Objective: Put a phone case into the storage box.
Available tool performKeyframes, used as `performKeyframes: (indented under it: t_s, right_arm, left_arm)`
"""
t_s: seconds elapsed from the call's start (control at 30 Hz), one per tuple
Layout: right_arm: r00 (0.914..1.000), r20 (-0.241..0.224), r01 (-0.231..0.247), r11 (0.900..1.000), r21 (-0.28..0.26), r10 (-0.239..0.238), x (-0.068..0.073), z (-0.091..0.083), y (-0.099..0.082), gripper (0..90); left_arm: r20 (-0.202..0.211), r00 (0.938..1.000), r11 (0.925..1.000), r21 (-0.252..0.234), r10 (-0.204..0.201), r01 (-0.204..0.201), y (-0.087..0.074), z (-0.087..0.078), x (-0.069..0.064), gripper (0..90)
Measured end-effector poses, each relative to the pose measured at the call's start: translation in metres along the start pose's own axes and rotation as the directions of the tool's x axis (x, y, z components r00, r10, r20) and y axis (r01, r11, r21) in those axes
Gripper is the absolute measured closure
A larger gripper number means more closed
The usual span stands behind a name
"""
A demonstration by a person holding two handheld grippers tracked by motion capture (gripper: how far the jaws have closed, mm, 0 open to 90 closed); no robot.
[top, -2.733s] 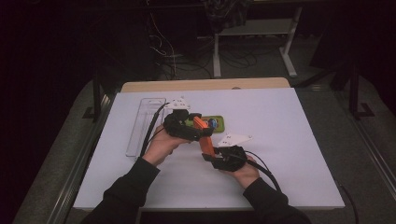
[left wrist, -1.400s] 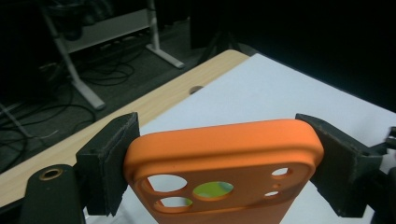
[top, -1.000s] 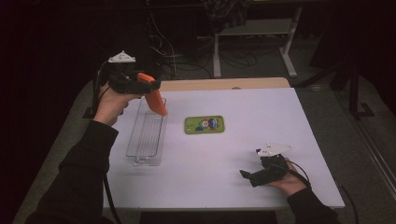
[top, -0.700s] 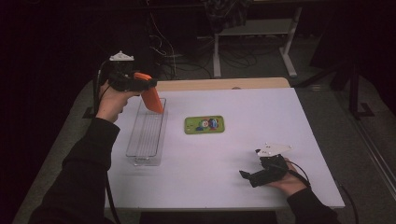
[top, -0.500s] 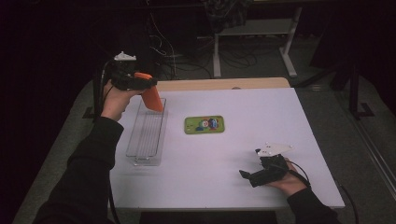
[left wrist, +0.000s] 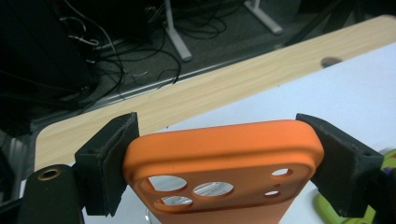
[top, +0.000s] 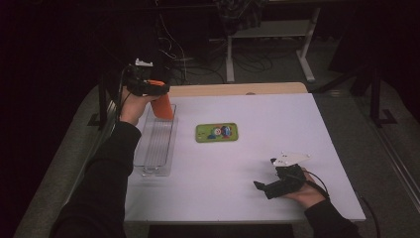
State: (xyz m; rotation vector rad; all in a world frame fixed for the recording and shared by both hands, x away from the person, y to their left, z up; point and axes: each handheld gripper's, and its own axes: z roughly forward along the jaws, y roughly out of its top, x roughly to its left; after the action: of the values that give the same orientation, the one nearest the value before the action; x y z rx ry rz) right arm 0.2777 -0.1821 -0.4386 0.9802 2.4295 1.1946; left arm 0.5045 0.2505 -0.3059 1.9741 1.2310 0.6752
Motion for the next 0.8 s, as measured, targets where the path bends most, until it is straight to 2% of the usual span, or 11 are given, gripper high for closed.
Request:
performKeyframes:
  t_s: [0.13, 0.23, 0.5, 0.67, 0.77, 0.8]
  right_arm:
    - [1.0000, -0.001, 0.001, 1.0000, -0.001, -0.001, 0.000, 0.000, 0.000, 0.0]
    - [1.0000, -0.003, 0.001, 1.0000, -0.002, -0.001, 0.000, 0.000, 0.000, 0.0]
    - [1.0000, -0.002, -0.006, 1.0000, -0.004, 0.006, 0.000, -0.001, 0.000, 0.0]
    - [1.0000, -0.002, -0.008, 1.0000, -0.003, 0.008, 0.001, -0.001, 0.000, 0.0]
    - [1.0000, -0.001, -0.003, 1.0000, 0.000, 0.003, 0.000, -0.001, -0.001, 0.0]
    - [1.0000, 0.000, -0.001, 1.0000, -0.002, 0.001, 0.000, -0.001, -0.001, 0.0]
  left_arm:
    - [-0.008, 0.9999, 0.9998, 0.017, -0.008, 0.008, -0.002, 0.009, 0.000, 16.1]
    - [-0.020, 0.9998, 0.9993, 0.037, 0.005, -0.005, -0.003, 0.015, 0.001, 16.1]
    - [-0.034, 0.9994, 0.9975, 0.070, 0.009, -0.007, -0.008, 0.028, 0.002, 15.8]
    - [-0.049, 0.9987, 0.9960, 0.087, -0.016, 0.020, -0.010, 0.035, 0.005, 15.6]
    - [-0.041, 0.9986, 0.9945, 0.098, -0.034, 0.037, -0.012, 0.039, 0.008, 15.4]
    - [-0.041, 0.9983, 0.9955, 0.084, -0.040, 0.043, -0.013, 0.040, 0.009, 15.3]
